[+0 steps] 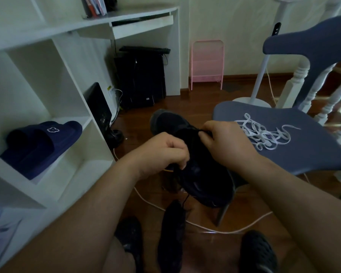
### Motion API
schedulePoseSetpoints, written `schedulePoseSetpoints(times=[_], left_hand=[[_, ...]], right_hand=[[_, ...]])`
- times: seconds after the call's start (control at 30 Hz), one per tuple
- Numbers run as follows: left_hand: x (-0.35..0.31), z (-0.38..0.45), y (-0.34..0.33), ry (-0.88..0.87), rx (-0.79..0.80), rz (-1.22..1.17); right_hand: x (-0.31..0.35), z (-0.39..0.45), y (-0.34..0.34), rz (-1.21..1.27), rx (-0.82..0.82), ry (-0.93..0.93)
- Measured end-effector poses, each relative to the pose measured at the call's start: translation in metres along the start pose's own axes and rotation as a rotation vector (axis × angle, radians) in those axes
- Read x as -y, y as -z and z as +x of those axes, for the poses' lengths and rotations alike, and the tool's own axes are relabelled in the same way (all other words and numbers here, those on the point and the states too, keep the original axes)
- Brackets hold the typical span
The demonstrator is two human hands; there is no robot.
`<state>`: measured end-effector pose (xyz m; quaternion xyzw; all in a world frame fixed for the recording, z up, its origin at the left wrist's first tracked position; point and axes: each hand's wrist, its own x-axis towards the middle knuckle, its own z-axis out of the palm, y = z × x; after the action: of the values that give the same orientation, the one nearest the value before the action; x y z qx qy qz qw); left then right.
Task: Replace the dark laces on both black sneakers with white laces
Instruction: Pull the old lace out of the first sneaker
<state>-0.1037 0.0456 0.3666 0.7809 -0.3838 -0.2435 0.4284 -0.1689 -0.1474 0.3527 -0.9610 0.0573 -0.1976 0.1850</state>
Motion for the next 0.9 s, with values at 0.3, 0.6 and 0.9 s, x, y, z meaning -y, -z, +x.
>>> schedulePoseSetpoints(times=[0.3, 0.6, 0.9], left_hand=[[0.013, 0.010, -0.013, 0.120, -0.528, 0.289], [0.004, 0.011, -0.017, -0.056, -0.559, 0.239], [0.006, -0.002, -0.001, 0.027, -0.157, 0.144]], right_hand=[[0.009, -0.003, 0.000, -0.002, 0.000, 0.038], [0.009, -0.001, -0.003, 0.004, 0.014, 0.038], [-0.002, -0.003, 0.000, -0.028, 0.020, 0.015]])
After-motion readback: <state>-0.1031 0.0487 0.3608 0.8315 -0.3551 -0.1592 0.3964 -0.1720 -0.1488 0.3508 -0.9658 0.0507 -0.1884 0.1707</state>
